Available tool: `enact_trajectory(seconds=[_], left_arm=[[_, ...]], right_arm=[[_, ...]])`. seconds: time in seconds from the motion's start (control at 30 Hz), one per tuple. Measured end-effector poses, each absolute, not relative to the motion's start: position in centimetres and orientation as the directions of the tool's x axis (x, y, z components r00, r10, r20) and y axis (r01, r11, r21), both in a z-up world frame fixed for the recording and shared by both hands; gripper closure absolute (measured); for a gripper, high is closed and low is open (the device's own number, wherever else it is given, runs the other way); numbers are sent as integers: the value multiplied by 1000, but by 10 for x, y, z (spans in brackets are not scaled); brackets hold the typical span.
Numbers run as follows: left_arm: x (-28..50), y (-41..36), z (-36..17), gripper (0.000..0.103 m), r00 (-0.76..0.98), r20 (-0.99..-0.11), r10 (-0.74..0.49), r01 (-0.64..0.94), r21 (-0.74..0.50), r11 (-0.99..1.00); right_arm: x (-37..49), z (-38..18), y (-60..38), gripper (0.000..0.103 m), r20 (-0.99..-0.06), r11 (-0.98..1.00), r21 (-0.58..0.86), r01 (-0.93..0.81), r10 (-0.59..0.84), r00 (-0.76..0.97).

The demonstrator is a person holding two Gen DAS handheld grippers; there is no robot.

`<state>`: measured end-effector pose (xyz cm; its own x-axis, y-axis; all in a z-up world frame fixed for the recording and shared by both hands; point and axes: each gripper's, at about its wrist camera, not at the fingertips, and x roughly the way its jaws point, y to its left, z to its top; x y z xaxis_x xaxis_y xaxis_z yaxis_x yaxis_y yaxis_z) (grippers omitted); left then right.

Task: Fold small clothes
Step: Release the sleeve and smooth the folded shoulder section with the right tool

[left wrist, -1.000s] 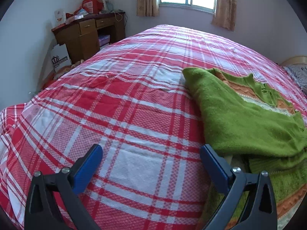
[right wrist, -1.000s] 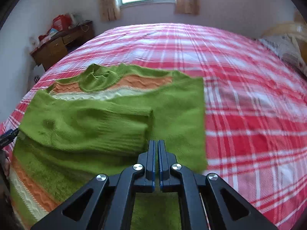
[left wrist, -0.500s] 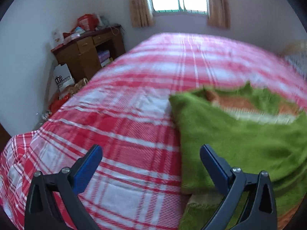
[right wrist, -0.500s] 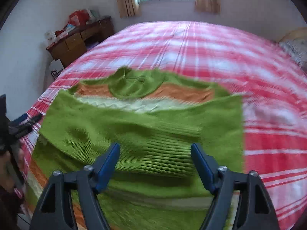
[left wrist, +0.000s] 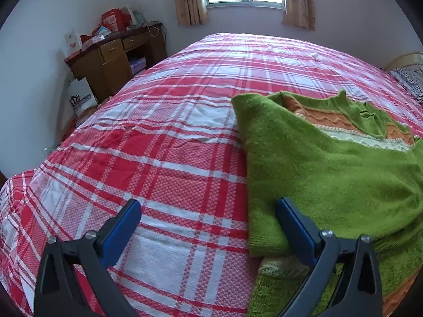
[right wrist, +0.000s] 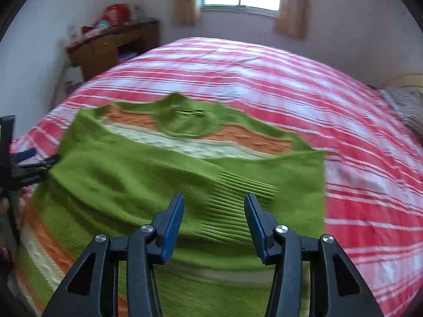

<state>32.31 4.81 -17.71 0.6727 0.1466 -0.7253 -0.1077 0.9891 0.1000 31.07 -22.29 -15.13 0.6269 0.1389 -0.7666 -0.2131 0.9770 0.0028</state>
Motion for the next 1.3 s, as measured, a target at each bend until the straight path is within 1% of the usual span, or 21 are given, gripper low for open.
enact_trajectory(seconds=[0.07, 0.13, 0.2, 0.37, 0.47, 0.57, 0.8, 1.03, 1.17, 1.3], left_arm=[[323, 48, -177, 0, 674, -724, 150, -109, 104, 989], [322, 47, -177, 0, 675, -723, 150, -109, 104, 989], [322, 47, -177, 0, 677, -720, 154, -108, 109, 988], [322, 46, -177, 0, 680, -715, 163, -109, 122, 987], [322, 45, -177, 0, 680, -714, 165, -108, 125, 986], [322, 45, -177, 0, 680, -715, 164, -109, 122, 987], [318, 48, -177, 0, 679, -720, 144, -107, 97, 990], [318, 42, -178, 0, 681, -713, 168, -106, 131, 986], [317, 50, -175, 0, 675, -729, 117, -89, 77, 993], [302, 48, -165, 0, 694, -711, 116, -83, 82, 993]], right_arm=[[319, -165, -219, 54, -787, 977, 19, -214, 147, 599], [318, -180, -226, 54, -801, 983, 29, -179, 130, 585], [311, -182, -233, 54, -777, 981, 36, -189, 146, 612], [292, -180, -249, 54, -775, 982, 47, -182, 151, 614], [296, -182, -255, 54, -768, 982, 88, -169, 175, 616], [296, -184, -248, 54, -770, 986, 45, -160, 136, 624], [293, -185, -252, 54, -760, 986, 71, -148, 149, 632], [300, -187, -250, 52, -761, 989, 57, -135, 131, 635], [294, -183, -250, 52, -754, 990, 54, -132, 127, 644], [280, -177, -250, 51, -756, 989, 64, -130, 134, 641]])
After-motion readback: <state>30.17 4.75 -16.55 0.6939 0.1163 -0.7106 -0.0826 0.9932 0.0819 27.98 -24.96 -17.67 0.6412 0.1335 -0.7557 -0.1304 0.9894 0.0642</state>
